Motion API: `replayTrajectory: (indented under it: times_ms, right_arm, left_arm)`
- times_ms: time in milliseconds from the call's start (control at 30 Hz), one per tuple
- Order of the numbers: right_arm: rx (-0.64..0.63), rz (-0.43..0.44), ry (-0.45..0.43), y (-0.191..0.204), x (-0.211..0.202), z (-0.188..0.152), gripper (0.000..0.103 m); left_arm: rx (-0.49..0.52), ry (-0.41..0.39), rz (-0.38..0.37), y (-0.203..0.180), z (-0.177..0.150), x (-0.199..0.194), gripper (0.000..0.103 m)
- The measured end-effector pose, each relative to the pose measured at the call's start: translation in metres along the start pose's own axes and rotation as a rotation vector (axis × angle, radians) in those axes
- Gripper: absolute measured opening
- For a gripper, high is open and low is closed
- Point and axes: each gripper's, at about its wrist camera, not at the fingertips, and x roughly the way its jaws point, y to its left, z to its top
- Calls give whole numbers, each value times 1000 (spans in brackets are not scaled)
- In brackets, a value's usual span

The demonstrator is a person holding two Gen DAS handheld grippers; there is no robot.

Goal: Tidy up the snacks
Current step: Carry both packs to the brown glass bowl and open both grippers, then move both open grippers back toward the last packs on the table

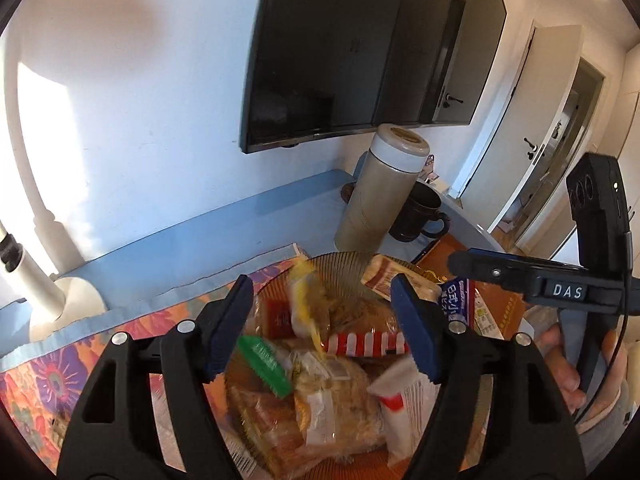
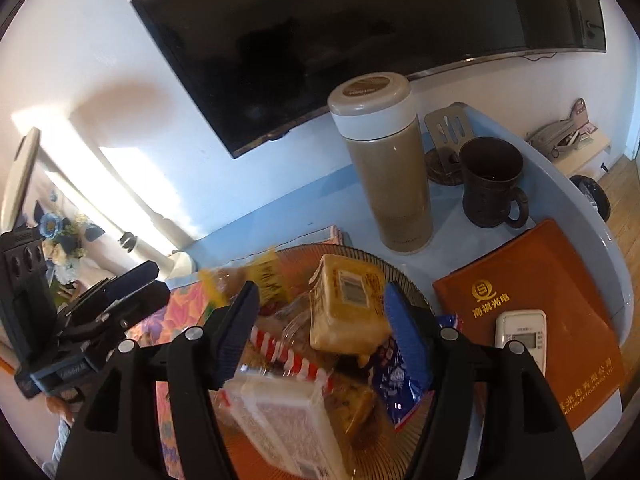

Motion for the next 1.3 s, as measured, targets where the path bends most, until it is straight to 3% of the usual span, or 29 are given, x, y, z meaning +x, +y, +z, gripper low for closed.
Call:
replayTrajectory:
  times_ms: [300,567,700,767,833,867,900,1000,1067,1167,1300]
  right_arm:
    - [-95,58,-23,49,-45,-29,64]
    - [-245,151,-15,136,-69,-69,65]
    - [-297,189,30,175,-60,-95,66]
    - [-307,197,68,193,-47,-110,66]
    - [-281,204,97,201,-34,-125,68]
    - [-247,208,119,203,-24,-135,81]
    - [-197,218,146,203,-11,-147,85]
    - [-72,231,209,198,29,-179,84]
    - [-8,173,214,190,54,-191,83]
    - [59,92,164,175,74,-193,84]
    - [133,44,161,160,94,-185,84]
  left_arm:
    - [-28,-93,75,32,-36,-105,71]
    - [-55,-189,178,67,-79,-208,72]
    - [-113,-210,254,98,-97,-238,84]
    - [-162,-215,263,115,-103,-244,85]
    - [-218,-193,296,136,-111,-240,85]
    - [-246,-178,312,146,-116,-235,85]
    - [-282,-156,321,158,-121,-226,85]
    - [-387,-84,321,192,-138,-194,85]
    - [-441,-19,346,208,-148,-165,85]
    - [-495,67,400,226,-161,-122,85]
    - [-589,122,392,251,-169,-81,85]
